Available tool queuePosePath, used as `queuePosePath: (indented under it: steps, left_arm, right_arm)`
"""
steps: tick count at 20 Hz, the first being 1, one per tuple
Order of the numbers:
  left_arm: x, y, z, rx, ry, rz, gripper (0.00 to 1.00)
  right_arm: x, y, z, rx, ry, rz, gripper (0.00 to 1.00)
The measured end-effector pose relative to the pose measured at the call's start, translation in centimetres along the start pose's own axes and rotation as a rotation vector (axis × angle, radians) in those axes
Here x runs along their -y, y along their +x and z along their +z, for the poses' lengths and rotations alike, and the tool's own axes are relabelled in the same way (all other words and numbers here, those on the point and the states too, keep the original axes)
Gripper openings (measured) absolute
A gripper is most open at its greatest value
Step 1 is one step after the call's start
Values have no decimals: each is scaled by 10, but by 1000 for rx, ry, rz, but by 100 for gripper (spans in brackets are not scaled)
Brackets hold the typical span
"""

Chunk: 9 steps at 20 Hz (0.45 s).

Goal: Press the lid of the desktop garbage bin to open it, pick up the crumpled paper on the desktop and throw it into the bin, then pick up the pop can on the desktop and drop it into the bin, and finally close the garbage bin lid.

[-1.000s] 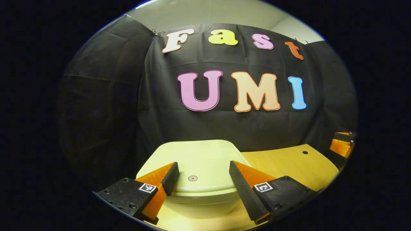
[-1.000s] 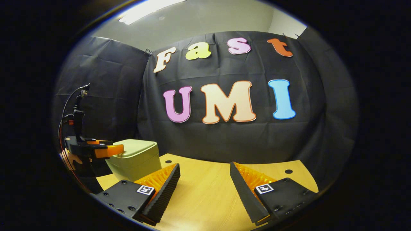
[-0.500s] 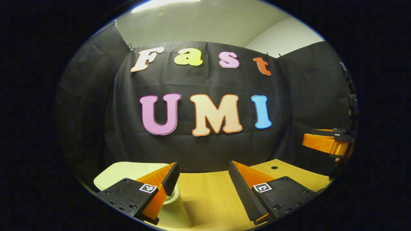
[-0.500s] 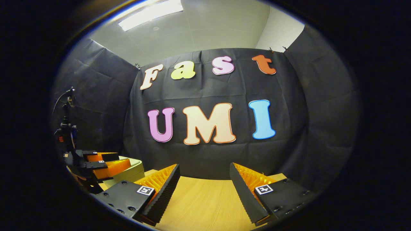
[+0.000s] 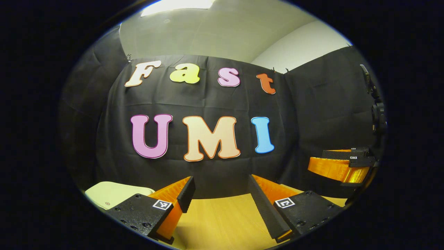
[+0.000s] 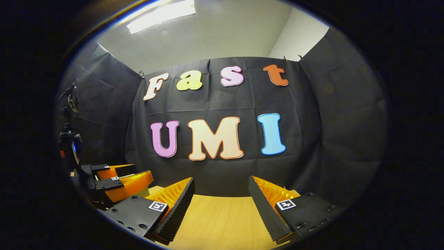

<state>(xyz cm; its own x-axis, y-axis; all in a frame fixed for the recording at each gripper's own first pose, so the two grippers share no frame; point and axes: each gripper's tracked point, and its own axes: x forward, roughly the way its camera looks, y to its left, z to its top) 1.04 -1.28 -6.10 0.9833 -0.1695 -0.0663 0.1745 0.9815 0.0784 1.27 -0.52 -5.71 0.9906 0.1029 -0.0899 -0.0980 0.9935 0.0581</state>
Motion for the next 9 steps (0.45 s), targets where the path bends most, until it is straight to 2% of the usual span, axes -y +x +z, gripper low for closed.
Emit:
queuePosePath:
  steps: [3, 4, 9]
  left_arm:
    - [4, 1, 1, -1, -3, -15, 92]
    - [3, 3, 2, 0, -1, -15, 94]
    - [9, 5, 5, -7, -2, -35, 92]
  right_arm:
    - [5, 0, 5, 11, 9, -13, 98]
    - [5, 1, 6, 10, 7, -15, 98]
    - [2, 3, 13, 23, -10, -13, 98]
